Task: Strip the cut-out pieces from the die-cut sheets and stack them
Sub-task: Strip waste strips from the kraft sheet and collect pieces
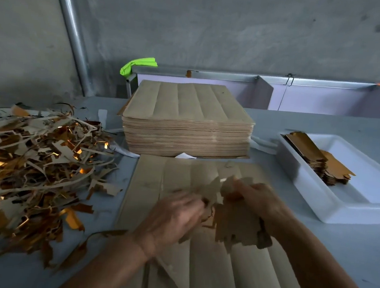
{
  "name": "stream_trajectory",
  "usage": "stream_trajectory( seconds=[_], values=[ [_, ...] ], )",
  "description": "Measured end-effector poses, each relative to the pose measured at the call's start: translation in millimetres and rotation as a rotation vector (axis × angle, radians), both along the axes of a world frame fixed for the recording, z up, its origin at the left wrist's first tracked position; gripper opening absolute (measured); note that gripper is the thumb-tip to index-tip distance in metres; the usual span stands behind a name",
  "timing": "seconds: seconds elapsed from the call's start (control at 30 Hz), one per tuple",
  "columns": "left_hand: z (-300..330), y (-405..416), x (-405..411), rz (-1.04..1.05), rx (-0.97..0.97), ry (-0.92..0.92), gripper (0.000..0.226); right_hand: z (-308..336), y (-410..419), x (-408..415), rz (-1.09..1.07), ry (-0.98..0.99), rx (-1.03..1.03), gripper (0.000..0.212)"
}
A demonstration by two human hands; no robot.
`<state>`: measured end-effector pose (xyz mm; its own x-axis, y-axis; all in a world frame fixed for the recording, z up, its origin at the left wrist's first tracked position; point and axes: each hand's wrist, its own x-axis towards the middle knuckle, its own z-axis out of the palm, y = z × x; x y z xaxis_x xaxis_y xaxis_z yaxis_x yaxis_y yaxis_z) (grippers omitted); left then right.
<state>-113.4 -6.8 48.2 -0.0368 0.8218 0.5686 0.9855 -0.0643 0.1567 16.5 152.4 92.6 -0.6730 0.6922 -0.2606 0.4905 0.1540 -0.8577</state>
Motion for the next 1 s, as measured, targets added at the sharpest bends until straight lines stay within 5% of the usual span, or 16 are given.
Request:
stream_trajectory(
  seconds=[0.07,0.13,0.27,0.37,0.47,0.57,1.0],
  values=[
    [-8,4,13,-0.032,-0.003,0.187,0.011,1,-6,-8,0.062,-0.065,-0.202,0.046],
    [-15,6,24,-0.028,-0.006,0.252,0.002,-4,-9,-8,0.098,-0.105,-0.215,0.030],
    [-32,4,28,0.044,-0.035,0.096,0.019,-25,-5,5,-0.021,-0.042,-0.305,0.018],
    [-44,2,26,0.310,-0.444,-0.258,0.069,-39,-3,13,-0.125,0.070,-0.356,0.017],
    [-57,3,21,0.400,-0.748,-0.151,0.079,-52,-1,15,-0.230,0.222,-0.349,0.013],
    [-61,5,19,0.420,-0.777,-0.105,0.074,-56,9,20,-0.347,0.328,-0.321,0.002],
    [-68,6,19,0.436,-0.523,-0.088,0.047,-40,47,64,-0.732,0.571,-0.341,0.018]
  ],
)
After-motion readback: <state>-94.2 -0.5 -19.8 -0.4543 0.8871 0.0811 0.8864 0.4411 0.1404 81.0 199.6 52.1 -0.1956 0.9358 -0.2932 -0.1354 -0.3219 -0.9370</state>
